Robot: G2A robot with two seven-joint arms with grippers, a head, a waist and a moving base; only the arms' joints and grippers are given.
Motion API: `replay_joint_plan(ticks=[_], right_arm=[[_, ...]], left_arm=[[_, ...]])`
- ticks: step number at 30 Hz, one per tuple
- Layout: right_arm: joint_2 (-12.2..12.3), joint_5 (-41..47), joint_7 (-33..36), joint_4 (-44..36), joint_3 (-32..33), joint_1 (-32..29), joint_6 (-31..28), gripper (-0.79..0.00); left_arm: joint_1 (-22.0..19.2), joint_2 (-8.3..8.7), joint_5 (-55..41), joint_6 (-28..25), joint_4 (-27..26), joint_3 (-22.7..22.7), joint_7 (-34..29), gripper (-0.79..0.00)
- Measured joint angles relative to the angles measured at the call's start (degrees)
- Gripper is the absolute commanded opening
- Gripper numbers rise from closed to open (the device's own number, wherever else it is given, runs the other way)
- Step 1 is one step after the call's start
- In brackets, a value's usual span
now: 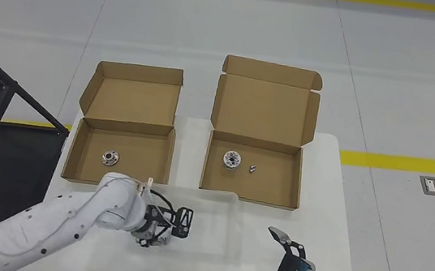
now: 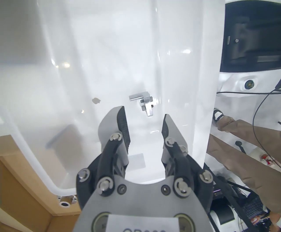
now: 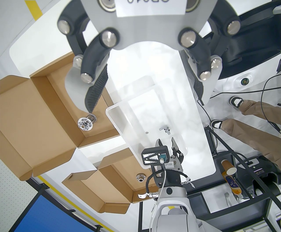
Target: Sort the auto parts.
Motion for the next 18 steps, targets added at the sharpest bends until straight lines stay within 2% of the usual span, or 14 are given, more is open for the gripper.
replay_joint_plan(ticks=[2,14,18], right_arm=[[0.0,0.0,0.0,0.0,0.0,0.0,0.0,0.0],[0.0,0.0,0.0,0.0,0.0,0.0,0.0,0.0],[0.0,0.0,0.0,0.0,0.0,0.0,0.0,0.0]], left_arm=[[0.5,-0.54,-1.2,2.2,0.1,0.0,-2.2,0.0],[1.0,-0.95,-2.6,3.5,0.2,-0.1,-3.3,0.0],[2.3,-0.87,-0.3,4.7,0.4,-0.6,-2.0,0.0]])
